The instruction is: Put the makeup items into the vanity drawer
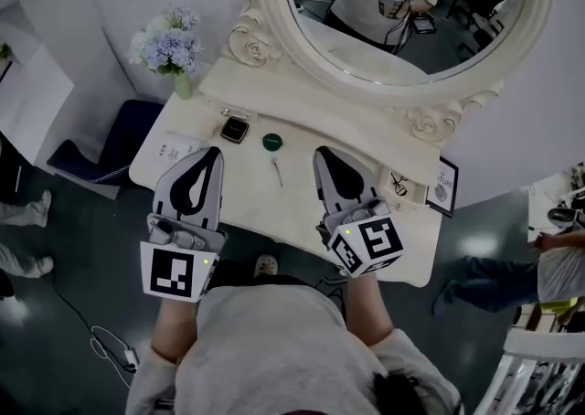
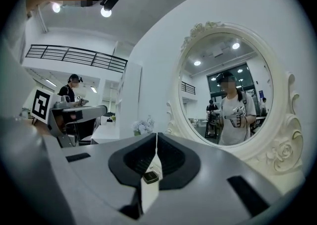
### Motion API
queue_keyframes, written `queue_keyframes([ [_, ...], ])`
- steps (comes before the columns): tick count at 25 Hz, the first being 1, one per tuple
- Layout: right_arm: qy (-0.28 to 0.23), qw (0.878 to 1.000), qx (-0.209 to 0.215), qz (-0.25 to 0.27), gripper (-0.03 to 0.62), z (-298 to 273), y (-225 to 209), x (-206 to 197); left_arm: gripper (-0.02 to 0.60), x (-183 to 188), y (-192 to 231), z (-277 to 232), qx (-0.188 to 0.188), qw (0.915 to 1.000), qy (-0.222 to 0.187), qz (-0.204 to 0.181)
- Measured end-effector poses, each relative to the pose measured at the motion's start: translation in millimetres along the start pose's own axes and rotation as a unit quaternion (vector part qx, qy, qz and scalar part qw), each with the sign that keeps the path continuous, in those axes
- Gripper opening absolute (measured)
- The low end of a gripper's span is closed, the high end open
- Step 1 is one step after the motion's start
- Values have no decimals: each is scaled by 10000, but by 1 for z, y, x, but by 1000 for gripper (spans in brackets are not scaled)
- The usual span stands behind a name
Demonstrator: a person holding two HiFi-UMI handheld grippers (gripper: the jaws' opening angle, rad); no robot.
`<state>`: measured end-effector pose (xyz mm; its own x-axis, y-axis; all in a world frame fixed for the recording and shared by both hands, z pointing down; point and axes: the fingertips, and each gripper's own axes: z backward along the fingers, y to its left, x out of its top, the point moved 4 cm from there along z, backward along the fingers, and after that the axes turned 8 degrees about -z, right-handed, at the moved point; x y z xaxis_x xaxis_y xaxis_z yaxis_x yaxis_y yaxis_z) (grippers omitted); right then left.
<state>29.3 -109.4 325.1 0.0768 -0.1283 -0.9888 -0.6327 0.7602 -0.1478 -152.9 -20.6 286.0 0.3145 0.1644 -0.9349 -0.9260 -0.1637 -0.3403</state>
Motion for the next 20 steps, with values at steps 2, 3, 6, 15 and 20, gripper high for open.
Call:
queue_keyframes([
  [2, 142, 9999, -10, -65, 23, -6, -3, -8, 14, -4, 0, -3, -23, 10000, 48, 12],
  [3, 221, 9997, -8, -80, 23, -9, -4, -12, 14, -5, 1, -5, -33, 10000, 56, 7],
  [6, 491, 9987, -50, -104, 23, -21, -7, -24, 14, -9, 7, -12, -86, 9999, 55, 30],
  [15, 1345, 9893, -397, -412, 23, -56, -21, -71, 14, -21, 31, -43, -511, 9987, -52, 2],
  [20, 1850, 9786, -634, -634, 25, -72, -30, -103, 14, -31, 44, -61, -736, 9972, -121, 77],
])
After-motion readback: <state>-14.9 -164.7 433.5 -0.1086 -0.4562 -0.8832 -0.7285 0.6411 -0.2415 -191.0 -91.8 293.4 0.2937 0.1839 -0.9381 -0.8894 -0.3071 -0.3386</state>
